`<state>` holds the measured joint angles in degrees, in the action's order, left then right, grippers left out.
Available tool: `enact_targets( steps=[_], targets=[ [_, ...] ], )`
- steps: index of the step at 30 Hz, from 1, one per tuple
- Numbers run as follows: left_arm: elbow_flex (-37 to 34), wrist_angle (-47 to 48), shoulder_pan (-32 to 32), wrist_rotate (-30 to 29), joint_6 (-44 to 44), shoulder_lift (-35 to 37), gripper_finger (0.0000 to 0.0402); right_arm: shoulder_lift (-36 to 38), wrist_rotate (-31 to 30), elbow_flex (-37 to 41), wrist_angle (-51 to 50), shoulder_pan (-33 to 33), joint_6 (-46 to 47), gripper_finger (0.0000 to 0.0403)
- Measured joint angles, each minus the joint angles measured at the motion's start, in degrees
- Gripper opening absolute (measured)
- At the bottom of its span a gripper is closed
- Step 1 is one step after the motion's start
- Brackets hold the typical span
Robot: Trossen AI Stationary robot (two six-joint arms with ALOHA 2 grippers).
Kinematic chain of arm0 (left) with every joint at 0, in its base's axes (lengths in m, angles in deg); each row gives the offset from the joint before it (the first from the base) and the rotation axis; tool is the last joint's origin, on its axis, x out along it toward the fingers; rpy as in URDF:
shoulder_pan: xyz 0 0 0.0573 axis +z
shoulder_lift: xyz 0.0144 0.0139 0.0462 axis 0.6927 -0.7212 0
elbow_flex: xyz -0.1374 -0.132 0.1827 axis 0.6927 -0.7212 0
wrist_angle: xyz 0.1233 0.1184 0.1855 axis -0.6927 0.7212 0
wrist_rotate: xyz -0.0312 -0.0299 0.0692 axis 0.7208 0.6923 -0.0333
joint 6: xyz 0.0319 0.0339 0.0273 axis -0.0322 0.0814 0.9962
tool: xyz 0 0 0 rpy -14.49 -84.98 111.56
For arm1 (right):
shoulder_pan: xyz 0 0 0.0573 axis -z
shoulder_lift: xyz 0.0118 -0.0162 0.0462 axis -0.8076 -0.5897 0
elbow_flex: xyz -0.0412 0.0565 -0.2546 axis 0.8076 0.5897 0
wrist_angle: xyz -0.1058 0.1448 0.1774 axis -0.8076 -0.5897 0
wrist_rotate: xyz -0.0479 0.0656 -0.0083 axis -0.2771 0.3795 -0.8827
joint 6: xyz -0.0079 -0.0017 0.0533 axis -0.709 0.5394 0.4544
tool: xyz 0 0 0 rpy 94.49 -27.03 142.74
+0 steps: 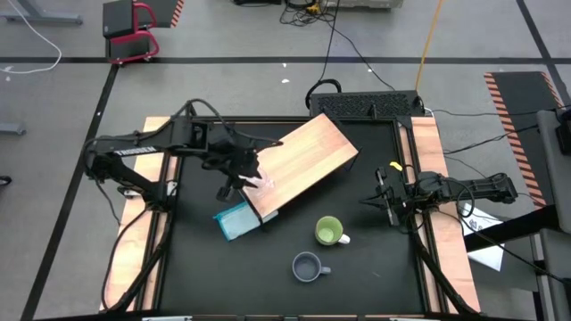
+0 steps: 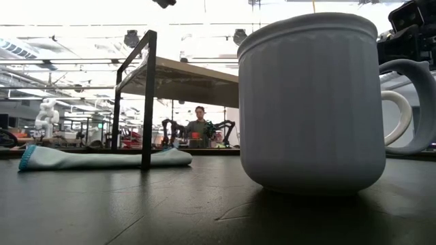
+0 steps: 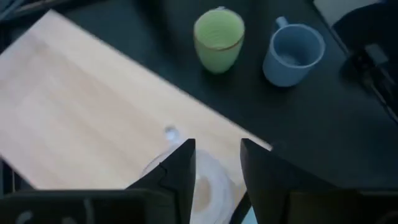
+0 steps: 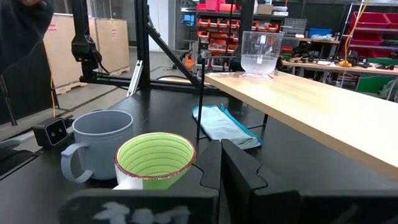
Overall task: Stack small to large cups/mugs on shelf
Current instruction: Put the gray mug on the shelf
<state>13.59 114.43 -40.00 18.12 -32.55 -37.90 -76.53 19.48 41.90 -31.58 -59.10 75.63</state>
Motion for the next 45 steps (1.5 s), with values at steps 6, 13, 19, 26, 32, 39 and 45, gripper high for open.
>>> enact_targets(
  steps=[6, 13, 19, 26, 32, 39, 45],
  targets=[
    [0.62, 0.20, -5.82, -3.00, 5.19, 0.17, 0.0059, 0.00, 0.00, 0.00, 0.01, 0.00, -0.02, 0.0000],
    [0.62, 3.84, -11.66, -13.82, 3.05, 1.70, 0.0004, -0.01, 0.00, 0.00, 0.01, -0.01, -0.02, 0.0000],
    [-3.90, 0.22, -15.65, -16.63, -1.32, 8.67, 0.0002, -0.02, 0.00, 0.00, 0.00, 0.00, -0.02, 0.0000],
    [-18.16, -16.60, -20.61, -19.76, -3.82, 19.69, 0.0001, -0.02, 0.00, 0.00, 0.00, -0.02, -0.02, 0.0000],
    [-30.79, -30.53, -25.11, -24.03, -4.89, 24.99, 0.0001, -0.02, 0.00, 0.00, 0.00, -0.02, -0.02, 0.0000],
    [-41.12, -35.39, -27.02, -26.83, -7.57, 27.22, 0.0000, -0.02, 0.01, 0.00, 0.00, -0.01, 0.00, 0.0000],
    [-50.60, -49.85, -28.33, -23.73, -7.88, 30.42, 0.0000, -0.02, 0.02, 0.02, 0.02, -0.02, -0.02, 0.0000]
  ],
)
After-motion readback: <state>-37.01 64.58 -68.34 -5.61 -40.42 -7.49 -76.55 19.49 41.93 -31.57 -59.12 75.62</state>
